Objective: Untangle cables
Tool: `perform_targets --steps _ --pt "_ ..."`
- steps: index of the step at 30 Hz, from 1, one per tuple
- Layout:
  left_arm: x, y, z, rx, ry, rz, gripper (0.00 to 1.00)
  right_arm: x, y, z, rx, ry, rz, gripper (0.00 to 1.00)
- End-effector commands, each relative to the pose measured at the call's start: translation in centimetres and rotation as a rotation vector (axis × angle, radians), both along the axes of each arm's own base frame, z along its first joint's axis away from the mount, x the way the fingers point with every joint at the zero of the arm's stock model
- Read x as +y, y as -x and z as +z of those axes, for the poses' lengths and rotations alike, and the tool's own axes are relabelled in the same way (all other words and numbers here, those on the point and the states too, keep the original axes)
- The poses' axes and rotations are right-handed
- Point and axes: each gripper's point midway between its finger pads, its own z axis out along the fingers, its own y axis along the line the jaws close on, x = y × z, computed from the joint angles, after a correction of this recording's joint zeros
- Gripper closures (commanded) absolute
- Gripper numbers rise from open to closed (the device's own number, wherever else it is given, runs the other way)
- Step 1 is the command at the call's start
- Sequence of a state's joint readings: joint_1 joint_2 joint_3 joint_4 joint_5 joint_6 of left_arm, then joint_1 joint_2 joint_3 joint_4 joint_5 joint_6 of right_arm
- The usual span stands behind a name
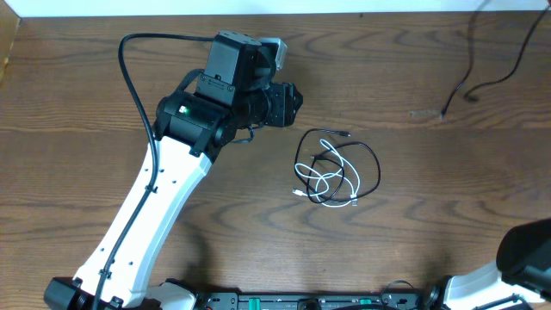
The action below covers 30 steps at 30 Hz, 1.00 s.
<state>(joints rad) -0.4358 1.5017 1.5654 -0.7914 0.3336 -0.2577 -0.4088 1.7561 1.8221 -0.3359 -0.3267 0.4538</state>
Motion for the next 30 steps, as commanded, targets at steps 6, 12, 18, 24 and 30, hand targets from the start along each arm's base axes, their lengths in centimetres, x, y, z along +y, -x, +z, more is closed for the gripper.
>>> perform_targets --steps 6,12,18,24,30 --pt "-0.3 -0.9 0.8 -0.058 0.004 -0.004 0.47 -10.1 1.0 0.4 -0.052 0.106 -0.319 0.99" --pt "-0.3 -0.9 0.8 -0.058 0.004 -0.004 0.47 -14.0 0.5 -3.3 -0.002 0.102 -0.406 0.99" --pt "-0.3 -0.8 0.7 -0.055 0.003 -0.004 0.46 -15.7 -0.3 -10.9 0.164 0.045 -0.423 0.06" --pt "-0.2 -0.8 0.7 -0.052 0.001 -0.004 0.42 -14.4 0.8 -12.6 0.242 -0.063 -0.411 0.01" --pt "-0.3 -0.5 0.3 -0.038 -0.005 -0.009 0.42 -8.5 2.1 -12.4 0.32 -0.217 -0.206 0.01"
